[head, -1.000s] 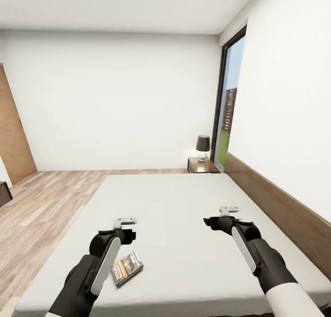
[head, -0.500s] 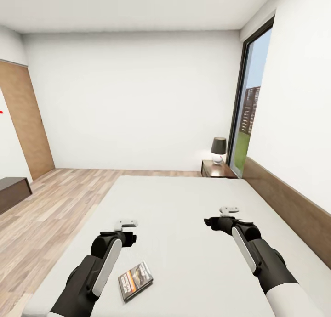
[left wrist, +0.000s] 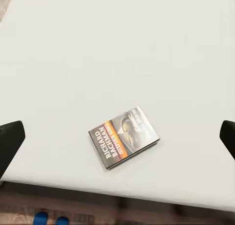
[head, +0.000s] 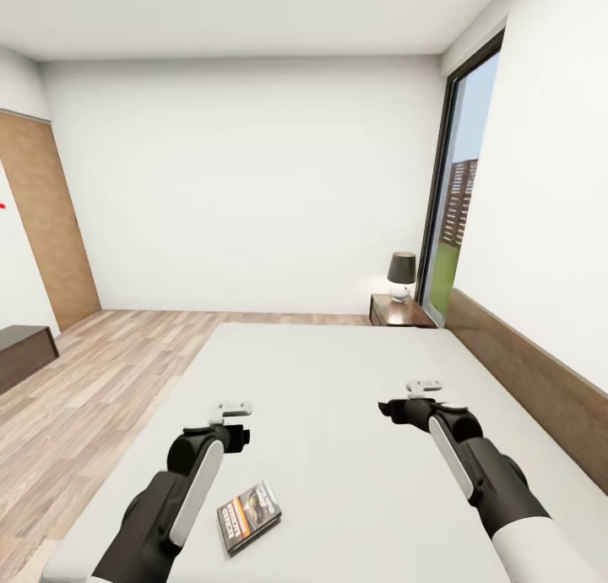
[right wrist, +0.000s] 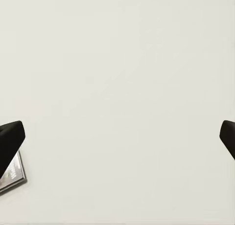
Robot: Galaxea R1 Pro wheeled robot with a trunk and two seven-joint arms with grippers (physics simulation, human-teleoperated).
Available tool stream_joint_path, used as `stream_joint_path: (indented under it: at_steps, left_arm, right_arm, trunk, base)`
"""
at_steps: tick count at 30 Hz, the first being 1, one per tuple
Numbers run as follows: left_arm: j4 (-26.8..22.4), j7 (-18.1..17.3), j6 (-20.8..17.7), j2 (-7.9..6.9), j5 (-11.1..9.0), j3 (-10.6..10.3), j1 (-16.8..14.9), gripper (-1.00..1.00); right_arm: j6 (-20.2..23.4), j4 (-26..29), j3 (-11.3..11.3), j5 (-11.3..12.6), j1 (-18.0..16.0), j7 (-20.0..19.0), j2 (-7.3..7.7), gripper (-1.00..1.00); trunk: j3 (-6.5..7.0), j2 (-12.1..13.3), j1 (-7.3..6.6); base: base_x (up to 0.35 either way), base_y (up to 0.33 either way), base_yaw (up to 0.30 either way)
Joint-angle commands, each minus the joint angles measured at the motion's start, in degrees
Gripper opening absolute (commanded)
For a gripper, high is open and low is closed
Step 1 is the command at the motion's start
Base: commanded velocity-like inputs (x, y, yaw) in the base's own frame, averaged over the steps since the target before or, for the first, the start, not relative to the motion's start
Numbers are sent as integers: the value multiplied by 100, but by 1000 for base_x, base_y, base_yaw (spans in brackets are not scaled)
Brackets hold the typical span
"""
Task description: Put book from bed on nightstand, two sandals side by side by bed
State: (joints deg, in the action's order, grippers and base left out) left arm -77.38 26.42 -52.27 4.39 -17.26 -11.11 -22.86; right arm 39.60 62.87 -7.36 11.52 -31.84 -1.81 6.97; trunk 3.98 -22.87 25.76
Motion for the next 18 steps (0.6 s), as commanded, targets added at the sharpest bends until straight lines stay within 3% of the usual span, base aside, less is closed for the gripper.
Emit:
stream_joint_path:
  at_steps: [1,13,18]
  left_arm:
    - [-37,62,-20,4,-55,-5,31,100]
    - [-422,64,-29,17,-50,-18,124,100]
    - [-583,53,-61,44,-87,-36,38,100]
  right_arm:
    - [26,-27,-10,11,-4,-4,6,100]
    - [53,148,-3,22,-6,-4,51,100]
    - [66,309,-6,31,4,-12,209,100]
  trunk:
    - [-8,-5,2]
    - [-106,-5,2]
    - [-150,-5,2]
  base:
    - [0,0,0]
    - [0,0,0]
    - [0,0,0]
